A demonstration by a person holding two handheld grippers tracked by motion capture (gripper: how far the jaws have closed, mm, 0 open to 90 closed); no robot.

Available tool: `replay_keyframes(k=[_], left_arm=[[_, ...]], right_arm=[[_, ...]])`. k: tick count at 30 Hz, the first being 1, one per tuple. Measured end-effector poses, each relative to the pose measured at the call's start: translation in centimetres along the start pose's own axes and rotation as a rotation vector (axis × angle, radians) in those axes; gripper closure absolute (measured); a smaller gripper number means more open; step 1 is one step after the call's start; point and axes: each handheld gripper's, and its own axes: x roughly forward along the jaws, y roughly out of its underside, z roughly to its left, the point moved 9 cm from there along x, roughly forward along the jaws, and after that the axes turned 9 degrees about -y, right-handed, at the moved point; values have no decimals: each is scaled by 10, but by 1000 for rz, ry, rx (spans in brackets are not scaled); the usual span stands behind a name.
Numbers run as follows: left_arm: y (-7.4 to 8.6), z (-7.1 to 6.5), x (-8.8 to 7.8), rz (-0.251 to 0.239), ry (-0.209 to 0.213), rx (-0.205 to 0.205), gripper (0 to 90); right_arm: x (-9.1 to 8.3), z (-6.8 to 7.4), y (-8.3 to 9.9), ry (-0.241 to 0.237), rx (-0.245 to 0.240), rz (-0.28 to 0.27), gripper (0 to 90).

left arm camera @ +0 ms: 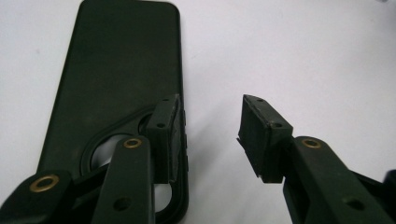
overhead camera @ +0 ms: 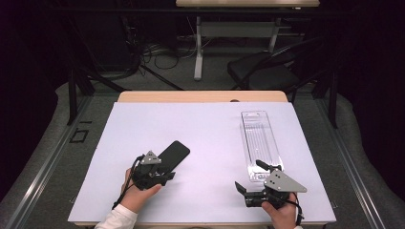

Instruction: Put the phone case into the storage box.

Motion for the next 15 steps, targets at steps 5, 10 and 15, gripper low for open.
replay_keyframes(k=[5,10,15], left_arm=[[-2,-1,-1,-19,17,-13,579],[-4,0,-2,-31,18,-19,501],[-8,5,-4,-57,15,-33,353]], right_arm=[[0,1,0,-3,2,2,28],[1,1,0,-5,3,2,28],[1,1,1,-6,4,4,28]])
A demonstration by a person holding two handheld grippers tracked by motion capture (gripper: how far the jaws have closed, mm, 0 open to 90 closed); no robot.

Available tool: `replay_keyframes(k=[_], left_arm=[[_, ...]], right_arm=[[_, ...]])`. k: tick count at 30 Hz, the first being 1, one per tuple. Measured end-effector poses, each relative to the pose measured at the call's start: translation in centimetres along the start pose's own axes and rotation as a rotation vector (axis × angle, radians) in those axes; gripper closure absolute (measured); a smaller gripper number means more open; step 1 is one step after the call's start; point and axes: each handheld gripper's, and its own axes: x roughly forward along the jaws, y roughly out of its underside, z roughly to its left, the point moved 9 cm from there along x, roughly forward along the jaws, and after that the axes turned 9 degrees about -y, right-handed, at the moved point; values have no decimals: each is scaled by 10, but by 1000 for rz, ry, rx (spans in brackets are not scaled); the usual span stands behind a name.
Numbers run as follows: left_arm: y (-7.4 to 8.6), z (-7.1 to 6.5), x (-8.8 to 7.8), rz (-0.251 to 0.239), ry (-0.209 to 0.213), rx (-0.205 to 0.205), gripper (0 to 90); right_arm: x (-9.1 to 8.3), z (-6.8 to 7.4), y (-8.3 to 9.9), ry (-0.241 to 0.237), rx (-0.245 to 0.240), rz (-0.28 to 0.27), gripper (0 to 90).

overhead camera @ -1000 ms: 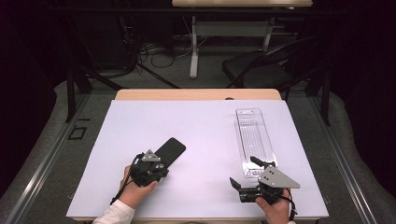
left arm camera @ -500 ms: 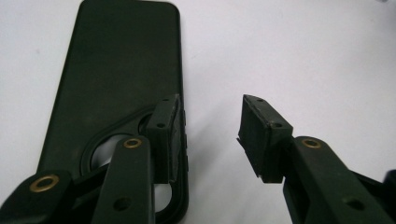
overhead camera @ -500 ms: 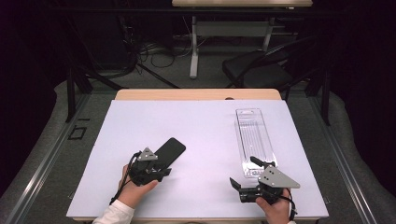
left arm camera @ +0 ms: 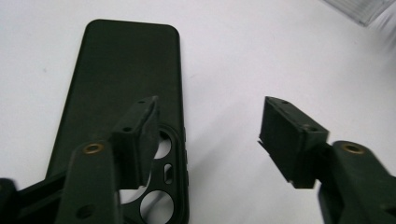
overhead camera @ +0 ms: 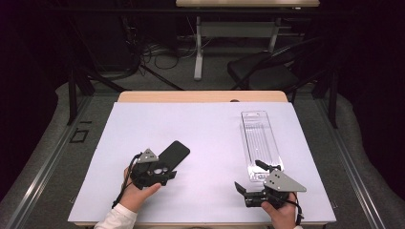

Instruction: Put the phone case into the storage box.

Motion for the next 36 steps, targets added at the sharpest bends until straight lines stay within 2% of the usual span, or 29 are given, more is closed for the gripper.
replay_keyframes(k=[4,7,11,15,21,26,31,35,36], left_arm=[[-3,6,0,-29,-22,0,229],[-3,10,1,-27,-26,-5,159],[-3,14,5,-29,-40,11,122],[-4,14,8,-26,-33,3,52],[-12,21,12,-23,-62,16,8],[-21,25,16,-4,-51,-25,4],[-27,31,23,14,-46,-36,4],[-30,35,29,13,-57,-26,5],[-31,37,30,19,-63,-7,6]], right_arm=[[0,0,0,-1,-1,0,28],[0,0,0,-2,0,0,28],[0,0,0,-3,0,1,27],[1,1,0,-4,4,1,28],[1,0,0,0,3,-2,28],[1,0,0,0,8,0,28],[1,-1,1,2,10,0,28],[1,-1,1,1,11,2,28],[1,-1,1,1,10,2,28]])
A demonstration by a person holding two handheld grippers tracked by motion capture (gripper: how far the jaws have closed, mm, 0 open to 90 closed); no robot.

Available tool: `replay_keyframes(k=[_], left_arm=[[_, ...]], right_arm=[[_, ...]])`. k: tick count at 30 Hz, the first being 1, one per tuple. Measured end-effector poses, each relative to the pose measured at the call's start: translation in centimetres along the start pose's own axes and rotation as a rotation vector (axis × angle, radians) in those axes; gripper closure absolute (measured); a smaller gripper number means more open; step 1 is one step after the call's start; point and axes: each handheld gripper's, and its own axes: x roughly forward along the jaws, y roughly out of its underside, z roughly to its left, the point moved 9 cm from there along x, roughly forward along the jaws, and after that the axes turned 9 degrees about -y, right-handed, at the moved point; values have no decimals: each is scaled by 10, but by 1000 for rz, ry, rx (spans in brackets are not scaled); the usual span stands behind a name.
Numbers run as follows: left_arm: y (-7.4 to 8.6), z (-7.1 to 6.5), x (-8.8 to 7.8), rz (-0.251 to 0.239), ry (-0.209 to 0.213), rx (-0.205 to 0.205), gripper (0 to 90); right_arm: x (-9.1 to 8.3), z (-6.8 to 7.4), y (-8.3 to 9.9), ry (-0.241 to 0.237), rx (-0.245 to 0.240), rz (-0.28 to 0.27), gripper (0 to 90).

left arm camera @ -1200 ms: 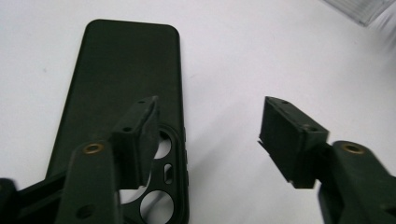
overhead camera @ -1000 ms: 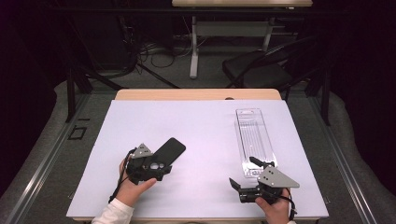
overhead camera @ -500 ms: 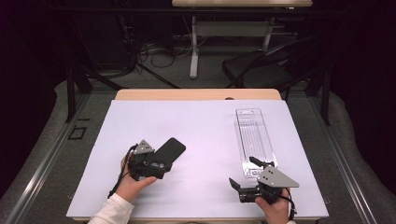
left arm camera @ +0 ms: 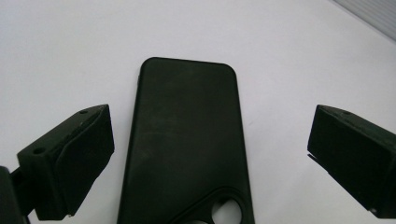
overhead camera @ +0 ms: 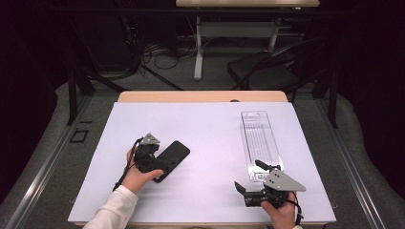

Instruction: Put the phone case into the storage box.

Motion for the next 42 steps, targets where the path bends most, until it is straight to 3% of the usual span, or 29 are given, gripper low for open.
replay_keyframes(k=[6,12,27,42], left_arm=[[0,-2,7,-1,-8,25,15],[6,-4,14,51,-22,68,15],[24,5,29,132,-67,97,42],[26,4,28,126,-81,107,72]], right_arm=[[0,0,1,-3,0,4,28],[0,0,1,-5,-1,5,28],[0,1,0,-7,-5,4,28],[-1,0,1,-8,-7,5,30]])
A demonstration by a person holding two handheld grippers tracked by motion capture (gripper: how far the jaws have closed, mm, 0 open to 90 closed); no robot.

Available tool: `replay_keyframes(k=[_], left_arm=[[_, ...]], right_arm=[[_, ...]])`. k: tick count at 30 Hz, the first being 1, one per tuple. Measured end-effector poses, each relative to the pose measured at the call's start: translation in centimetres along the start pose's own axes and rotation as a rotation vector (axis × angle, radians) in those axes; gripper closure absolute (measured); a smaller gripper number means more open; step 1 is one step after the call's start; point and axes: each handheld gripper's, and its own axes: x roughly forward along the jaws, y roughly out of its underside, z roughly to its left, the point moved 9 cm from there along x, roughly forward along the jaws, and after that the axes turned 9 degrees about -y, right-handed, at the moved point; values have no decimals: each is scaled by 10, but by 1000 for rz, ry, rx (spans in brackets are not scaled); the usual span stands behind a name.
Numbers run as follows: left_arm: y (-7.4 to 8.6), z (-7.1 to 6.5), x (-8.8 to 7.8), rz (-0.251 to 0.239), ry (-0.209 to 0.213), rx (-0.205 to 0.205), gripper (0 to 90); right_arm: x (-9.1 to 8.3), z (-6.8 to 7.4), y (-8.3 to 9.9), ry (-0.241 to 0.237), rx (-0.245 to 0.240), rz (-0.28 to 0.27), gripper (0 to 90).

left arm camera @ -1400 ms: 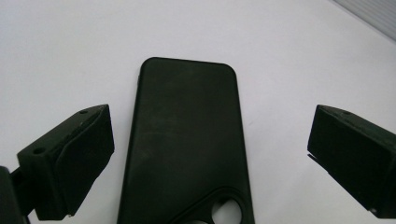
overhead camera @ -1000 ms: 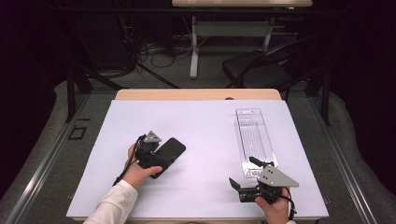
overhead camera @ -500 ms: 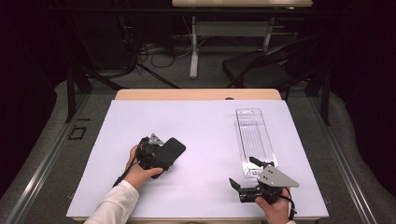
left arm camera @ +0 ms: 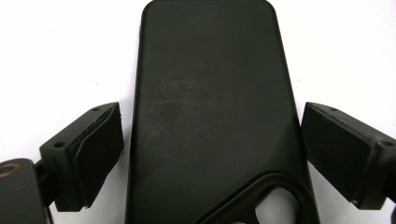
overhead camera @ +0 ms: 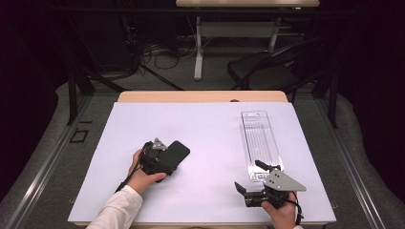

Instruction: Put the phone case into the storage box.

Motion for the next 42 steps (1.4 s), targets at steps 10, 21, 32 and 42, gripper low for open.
replay_keyframes(k=[10,21,32,42], left_arm=[[0,-2,-2,-8,3,3,119],[0,-1,-2,-12,9,-2,131],[0,2,-3,-4,6,-12,137],[-4,7,-17,-7,6,-37,138]], right_arm=[[0,0,0,-1,1,1,32],[0,0,0,-3,1,1,32],[0,0,0,-3,2,0,33],[0,0,0,-6,2,2,34]])
